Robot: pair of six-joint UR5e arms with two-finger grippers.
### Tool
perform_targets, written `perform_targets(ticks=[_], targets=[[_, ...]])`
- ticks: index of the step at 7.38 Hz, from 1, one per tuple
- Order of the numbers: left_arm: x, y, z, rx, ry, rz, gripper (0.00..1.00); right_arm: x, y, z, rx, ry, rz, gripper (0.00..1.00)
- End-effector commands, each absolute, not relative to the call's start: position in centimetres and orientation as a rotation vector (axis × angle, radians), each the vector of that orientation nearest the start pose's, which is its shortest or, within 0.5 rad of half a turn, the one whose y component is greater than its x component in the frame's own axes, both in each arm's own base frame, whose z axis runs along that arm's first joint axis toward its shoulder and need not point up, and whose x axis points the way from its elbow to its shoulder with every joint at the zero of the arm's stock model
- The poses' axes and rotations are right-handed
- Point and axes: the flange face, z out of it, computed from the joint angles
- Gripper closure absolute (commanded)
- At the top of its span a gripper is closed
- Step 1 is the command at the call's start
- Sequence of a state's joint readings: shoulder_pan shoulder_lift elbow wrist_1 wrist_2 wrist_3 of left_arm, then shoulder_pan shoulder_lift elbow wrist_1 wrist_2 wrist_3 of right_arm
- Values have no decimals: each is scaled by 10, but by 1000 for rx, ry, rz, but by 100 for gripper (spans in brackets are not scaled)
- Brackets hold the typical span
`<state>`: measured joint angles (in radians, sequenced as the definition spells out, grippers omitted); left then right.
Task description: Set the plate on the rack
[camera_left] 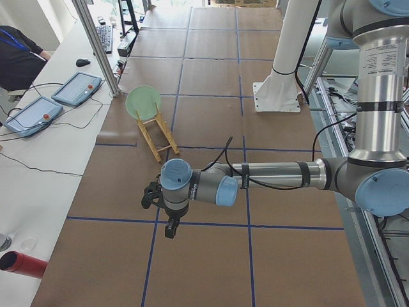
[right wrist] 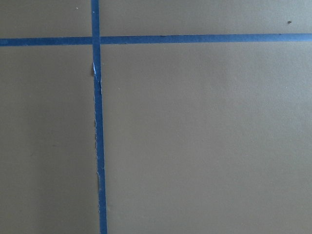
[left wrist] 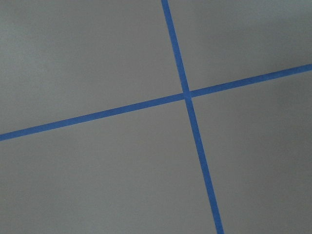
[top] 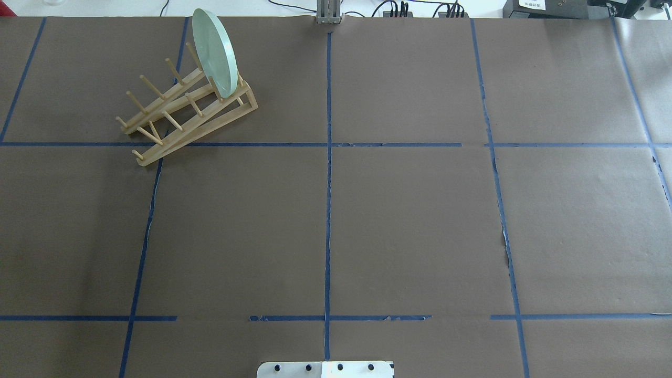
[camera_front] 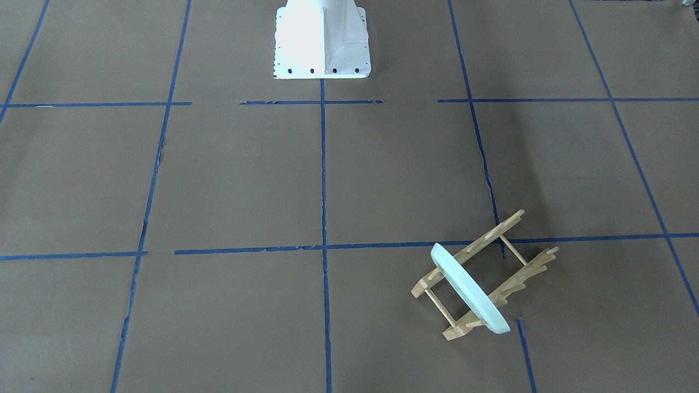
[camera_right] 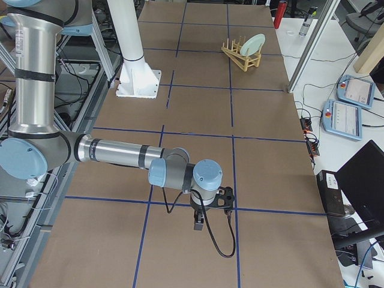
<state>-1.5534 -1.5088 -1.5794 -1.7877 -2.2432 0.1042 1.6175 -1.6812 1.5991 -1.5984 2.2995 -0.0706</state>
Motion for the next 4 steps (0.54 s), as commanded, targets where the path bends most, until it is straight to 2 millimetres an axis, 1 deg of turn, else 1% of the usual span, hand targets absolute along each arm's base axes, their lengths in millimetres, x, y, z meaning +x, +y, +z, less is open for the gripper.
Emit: perform_targets(ticks=[1,4], targets=[[-74,-482,669,198,533,165,0,87,-432,701,-61,-733,16,0],[-72,-483,662,210,541,172,0,87,-431,702,-63,-733,17,0]])
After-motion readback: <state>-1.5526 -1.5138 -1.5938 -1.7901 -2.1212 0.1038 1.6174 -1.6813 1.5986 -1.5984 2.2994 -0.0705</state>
